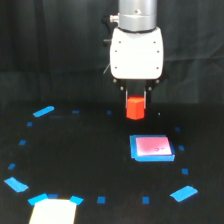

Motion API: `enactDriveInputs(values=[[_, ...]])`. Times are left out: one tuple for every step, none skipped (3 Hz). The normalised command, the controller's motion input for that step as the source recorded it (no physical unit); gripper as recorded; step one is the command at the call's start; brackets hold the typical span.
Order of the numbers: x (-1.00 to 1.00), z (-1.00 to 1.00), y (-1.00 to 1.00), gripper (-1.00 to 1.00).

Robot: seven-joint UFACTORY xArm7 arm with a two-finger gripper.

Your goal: Pick up the red object from the table

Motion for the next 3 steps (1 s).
enactDriveInputs(values=[[-0.19, -0.06, 0.16, -1.00], [0.14, 0.79, 0.35, -1.00], [0.36, -0.47, -0.02, -1.00]])
